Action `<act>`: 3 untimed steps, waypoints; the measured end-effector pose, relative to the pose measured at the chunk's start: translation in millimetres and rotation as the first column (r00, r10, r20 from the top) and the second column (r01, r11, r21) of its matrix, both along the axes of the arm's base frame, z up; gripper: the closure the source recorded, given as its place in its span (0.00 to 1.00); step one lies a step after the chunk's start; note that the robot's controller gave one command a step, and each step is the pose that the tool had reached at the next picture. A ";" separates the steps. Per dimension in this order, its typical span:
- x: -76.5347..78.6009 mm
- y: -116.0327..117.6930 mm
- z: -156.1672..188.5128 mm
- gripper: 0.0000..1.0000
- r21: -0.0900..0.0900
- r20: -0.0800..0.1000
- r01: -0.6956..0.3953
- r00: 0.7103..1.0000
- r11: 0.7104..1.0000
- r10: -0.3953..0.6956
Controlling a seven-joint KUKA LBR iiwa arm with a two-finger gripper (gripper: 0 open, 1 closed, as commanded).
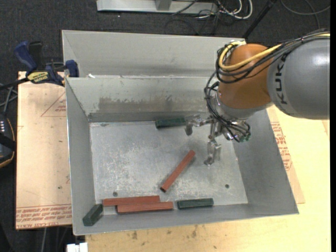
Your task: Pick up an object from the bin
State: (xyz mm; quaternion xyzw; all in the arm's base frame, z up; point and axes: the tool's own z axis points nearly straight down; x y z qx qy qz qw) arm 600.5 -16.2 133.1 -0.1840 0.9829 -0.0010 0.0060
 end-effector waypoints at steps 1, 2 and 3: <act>-24.1 48.6 -61.6 1.00 0.000 -0.009 -0.328 0.944 0.945 0.328; -24.1 48.6 -61.6 1.00 0.000 -0.009 -0.328 0.945 0.945 0.328; -24.5 48.7 -59.3 1.00 0.001 -0.010 -0.328 0.944 0.945 0.328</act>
Offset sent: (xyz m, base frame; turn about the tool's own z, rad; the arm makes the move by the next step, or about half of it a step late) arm 0.0000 0.0000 0.0000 0.0000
